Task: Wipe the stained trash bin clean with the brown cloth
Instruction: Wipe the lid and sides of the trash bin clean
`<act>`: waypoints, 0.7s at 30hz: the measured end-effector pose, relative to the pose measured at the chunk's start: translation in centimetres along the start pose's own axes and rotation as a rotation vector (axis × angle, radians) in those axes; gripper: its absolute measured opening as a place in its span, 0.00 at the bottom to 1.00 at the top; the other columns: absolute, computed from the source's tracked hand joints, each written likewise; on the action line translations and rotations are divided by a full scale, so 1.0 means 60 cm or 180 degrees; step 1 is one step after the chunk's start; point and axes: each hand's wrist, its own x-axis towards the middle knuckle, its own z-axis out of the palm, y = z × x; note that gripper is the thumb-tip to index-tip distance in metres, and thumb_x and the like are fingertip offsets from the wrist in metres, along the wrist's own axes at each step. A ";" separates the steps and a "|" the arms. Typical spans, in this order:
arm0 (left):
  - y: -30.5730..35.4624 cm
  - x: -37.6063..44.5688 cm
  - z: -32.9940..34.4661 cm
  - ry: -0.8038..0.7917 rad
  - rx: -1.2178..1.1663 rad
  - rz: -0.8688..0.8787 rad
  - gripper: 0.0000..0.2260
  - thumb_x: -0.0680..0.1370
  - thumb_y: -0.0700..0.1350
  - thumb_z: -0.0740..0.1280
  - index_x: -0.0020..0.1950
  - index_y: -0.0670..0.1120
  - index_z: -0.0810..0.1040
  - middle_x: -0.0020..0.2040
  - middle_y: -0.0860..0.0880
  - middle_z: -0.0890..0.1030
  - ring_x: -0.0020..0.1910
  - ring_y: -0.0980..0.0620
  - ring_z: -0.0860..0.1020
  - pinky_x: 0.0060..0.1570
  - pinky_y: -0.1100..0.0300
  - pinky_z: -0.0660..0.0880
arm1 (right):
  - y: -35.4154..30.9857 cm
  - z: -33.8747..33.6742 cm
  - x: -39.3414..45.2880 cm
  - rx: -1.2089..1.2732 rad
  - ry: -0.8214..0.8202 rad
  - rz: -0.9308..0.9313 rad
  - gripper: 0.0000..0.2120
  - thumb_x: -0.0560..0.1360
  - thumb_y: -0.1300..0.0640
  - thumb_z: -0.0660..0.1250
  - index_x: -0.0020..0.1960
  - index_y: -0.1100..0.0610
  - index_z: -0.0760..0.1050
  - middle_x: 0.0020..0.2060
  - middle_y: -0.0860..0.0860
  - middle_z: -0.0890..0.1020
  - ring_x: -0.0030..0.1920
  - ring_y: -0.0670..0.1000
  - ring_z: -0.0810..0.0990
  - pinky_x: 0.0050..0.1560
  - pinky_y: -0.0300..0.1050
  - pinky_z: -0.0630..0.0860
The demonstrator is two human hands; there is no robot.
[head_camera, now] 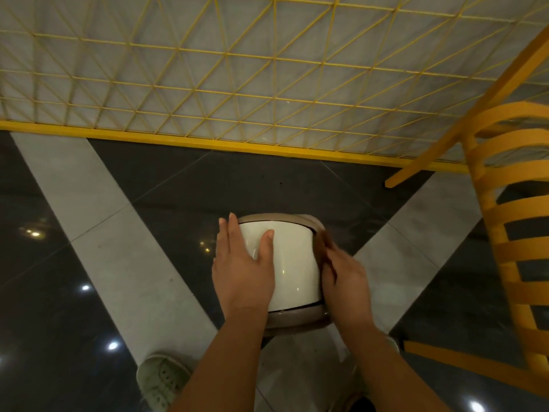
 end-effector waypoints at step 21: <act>-0.001 -0.087 -0.029 0.0232 -0.0328 -0.0483 0.29 0.80 0.58 0.53 0.78 0.50 0.49 0.79 0.47 0.51 0.77 0.46 0.49 0.74 0.43 0.49 | -0.051 -0.141 0.010 0.0747 -0.0163 0.0663 0.16 0.80 0.51 0.60 0.67 0.41 0.70 0.52 0.42 0.77 0.44 0.42 0.74 0.51 0.44 0.75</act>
